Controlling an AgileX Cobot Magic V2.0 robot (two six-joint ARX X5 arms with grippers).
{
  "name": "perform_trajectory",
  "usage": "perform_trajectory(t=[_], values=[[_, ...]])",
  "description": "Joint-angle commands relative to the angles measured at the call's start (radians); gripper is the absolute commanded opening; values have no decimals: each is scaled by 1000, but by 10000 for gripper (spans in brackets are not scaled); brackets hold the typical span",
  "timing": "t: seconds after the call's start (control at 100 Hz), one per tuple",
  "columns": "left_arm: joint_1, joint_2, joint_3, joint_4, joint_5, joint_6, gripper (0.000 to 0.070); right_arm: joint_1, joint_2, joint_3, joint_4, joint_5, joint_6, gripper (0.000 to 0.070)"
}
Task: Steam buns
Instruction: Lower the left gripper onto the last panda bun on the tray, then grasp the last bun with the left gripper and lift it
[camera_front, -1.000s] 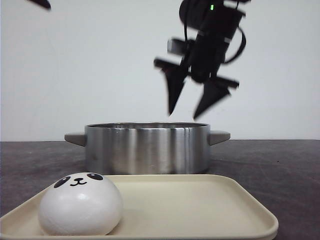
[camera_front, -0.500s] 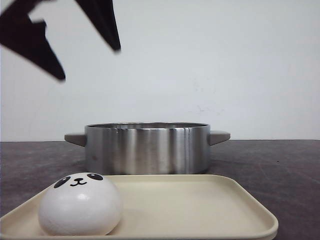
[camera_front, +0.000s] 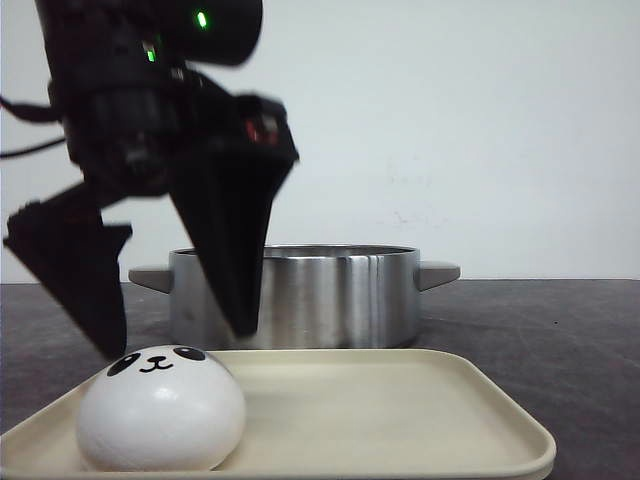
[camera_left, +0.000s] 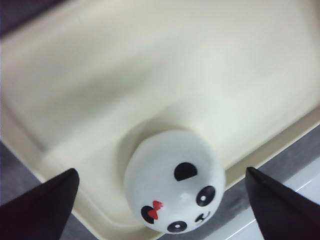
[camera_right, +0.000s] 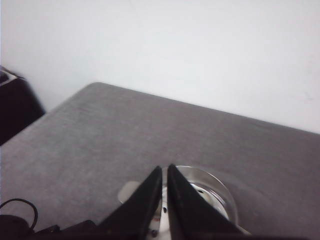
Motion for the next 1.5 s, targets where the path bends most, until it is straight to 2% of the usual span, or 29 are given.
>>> perform_trajectory(t=[0.0, 0.29, 0.36, 0.45, 0.61, 0.64, 0.82, 1.01, 1.25, 1.49], values=[[-11, 36, 8, 1, 8, 14, 673, 9, 5, 21, -6, 7, -11, 10], [-18, 125, 8, -9, 8, 13, 669, 9, 2, 21, -21, 14, -11, 10], [-22, 141, 8, -14, 8, 13, 638, 9, 2, 21, -21, 14, -11, 10], [-25, 154, 8, -13, 8, 14, 482, 9, 2, 21, -20, 14, -11, 10], [-31, 159, 8, -5, 7, 50, 95, 9, 2, 21, -20, 14, -11, 10], [-32, 159, 8, -4, 7, 61, 4, 9, 2, 21, -20, 14, -11, 10], [-35, 143, 10, -6, 8, 104, 0, 9, 2, 21, -20, 14, -11, 10], [-35, 1, 50, 20, 0, 108, 0, 9, 2, 21, -20, 14, -15, 10], [-17, -161, 194, 150, -193, 112, 0, 9, 2, 21, -16, 14, -15, 10], [58, -152, 273, 298, -196, 111, 0, 9, 2, 21, -4, 15, -16, 10]])
